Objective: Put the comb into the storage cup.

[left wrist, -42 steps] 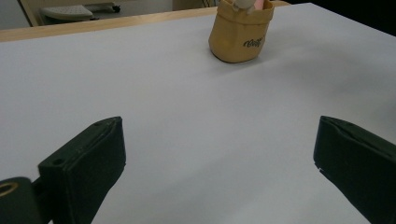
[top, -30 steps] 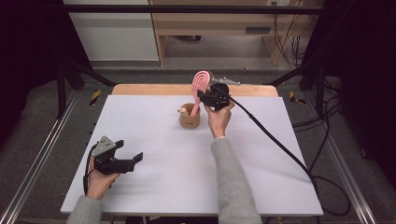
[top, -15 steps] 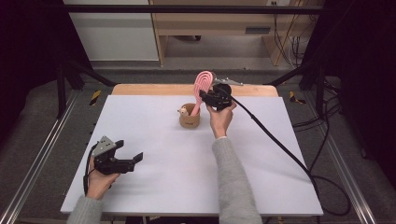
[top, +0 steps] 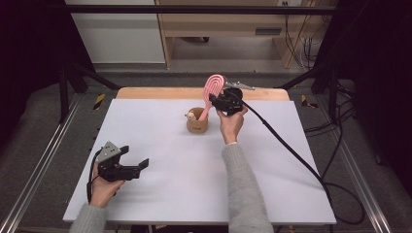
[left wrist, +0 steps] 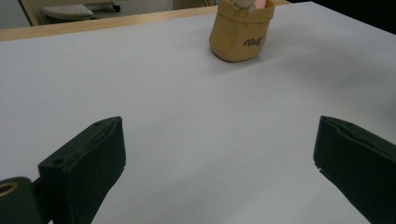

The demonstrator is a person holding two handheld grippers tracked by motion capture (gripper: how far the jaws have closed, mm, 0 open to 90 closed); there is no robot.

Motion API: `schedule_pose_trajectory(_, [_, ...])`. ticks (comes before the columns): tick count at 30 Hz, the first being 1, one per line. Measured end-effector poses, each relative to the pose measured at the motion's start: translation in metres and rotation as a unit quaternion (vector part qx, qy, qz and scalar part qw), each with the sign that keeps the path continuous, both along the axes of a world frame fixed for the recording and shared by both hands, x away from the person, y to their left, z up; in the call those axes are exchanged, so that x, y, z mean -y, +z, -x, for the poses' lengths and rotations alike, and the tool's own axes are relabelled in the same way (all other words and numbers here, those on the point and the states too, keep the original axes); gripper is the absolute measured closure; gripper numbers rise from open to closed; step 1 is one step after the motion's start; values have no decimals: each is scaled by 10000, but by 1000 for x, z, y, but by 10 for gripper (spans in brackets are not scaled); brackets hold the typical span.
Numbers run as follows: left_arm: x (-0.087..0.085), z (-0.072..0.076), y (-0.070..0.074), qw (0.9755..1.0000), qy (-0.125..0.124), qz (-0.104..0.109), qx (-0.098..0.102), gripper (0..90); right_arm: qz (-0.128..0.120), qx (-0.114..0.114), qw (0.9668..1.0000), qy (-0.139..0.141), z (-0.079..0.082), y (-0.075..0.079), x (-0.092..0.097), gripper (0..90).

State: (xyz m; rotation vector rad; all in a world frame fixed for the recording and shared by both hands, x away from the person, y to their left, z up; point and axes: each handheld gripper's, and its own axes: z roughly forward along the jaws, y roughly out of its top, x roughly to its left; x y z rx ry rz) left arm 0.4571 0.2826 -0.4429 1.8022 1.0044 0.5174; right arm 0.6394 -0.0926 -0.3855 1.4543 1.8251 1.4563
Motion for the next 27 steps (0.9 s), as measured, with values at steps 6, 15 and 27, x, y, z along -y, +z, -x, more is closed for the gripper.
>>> schedule_pose_trajectory(6, [0, 0, 0, 10000, -3, -3, -4, 23, 106, 70, 9999, 49, 1, 0, 0, 586])
schedule_pose_trajectory(15, [0, 0, 0, 10000, -4, -9, -5, 23, 306, 140, 9994, 65, 2, 0, 1, 513])
schedule_pose_trajectory(27, [0, 0, 0, 10000, -4, -7, -2, 23, 446, 244, 9986, 117, 5, 2, 1, 446])
